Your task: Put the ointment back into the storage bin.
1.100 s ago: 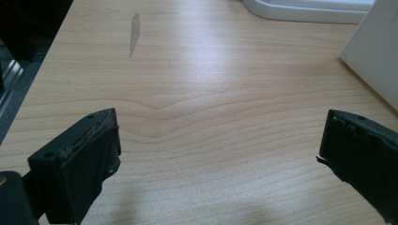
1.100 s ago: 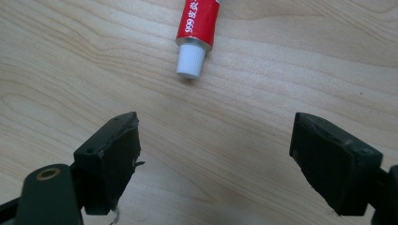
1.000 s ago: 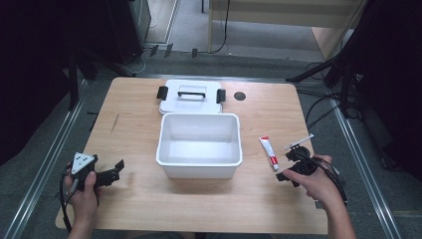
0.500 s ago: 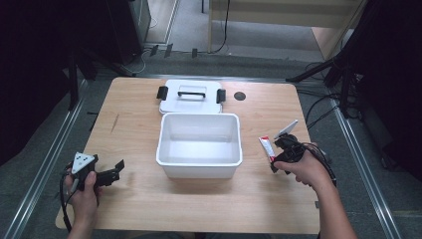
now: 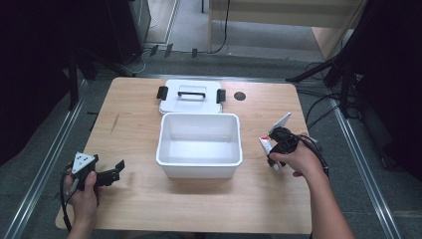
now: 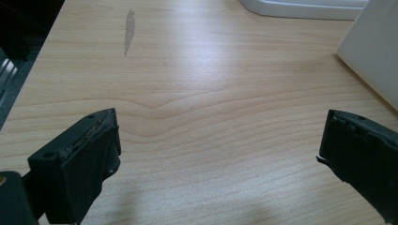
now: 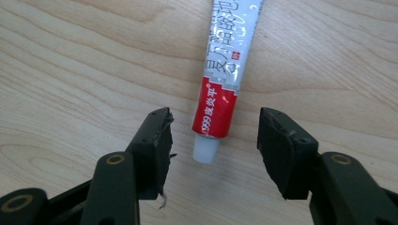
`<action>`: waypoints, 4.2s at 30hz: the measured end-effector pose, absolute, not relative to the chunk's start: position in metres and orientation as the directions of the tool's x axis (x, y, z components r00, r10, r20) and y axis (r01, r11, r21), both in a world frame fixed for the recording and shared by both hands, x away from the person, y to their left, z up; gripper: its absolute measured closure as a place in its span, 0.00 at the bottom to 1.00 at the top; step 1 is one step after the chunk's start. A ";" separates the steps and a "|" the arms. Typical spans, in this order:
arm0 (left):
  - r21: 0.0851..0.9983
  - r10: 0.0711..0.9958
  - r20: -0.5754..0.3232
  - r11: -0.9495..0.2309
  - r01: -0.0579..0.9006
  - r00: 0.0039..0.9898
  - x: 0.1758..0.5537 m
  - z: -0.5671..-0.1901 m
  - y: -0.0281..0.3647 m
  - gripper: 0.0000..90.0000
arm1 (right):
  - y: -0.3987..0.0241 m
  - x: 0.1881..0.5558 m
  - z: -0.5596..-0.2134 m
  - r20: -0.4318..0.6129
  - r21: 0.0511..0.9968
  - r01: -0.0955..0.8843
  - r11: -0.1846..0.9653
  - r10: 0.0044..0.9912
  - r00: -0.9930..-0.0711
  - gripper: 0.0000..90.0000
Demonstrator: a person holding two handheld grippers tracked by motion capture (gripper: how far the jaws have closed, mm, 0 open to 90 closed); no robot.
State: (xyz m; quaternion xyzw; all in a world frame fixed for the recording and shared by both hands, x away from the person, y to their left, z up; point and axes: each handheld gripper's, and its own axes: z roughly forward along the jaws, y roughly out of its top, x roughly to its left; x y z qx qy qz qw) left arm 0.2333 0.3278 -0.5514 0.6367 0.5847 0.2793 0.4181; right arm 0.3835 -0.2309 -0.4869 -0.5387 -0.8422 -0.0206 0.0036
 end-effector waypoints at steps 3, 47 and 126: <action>0.859 0.978 -0.133 0.033 0.511 0.161 0.233 -0.551 0.328 0.00 | -0.229 0.388 -0.490 0.023 0.018 0.906 0.423 0.906 -0.423 0.52; 0.858 0.978 -0.132 0.031 0.512 0.161 0.233 -0.551 0.328 0.00 | -0.209 0.403 -0.477 0.020 0.031 0.926 0.376 0.926 -0.376 0.81; 0.855 0.978 -0.133 0.033 0.517 0.158 0.234 -0.551 0.328 0.00 | -0.111 0.403 -0.357 0.101 0.121 0.826 0.551 0.821 -0.562 0.81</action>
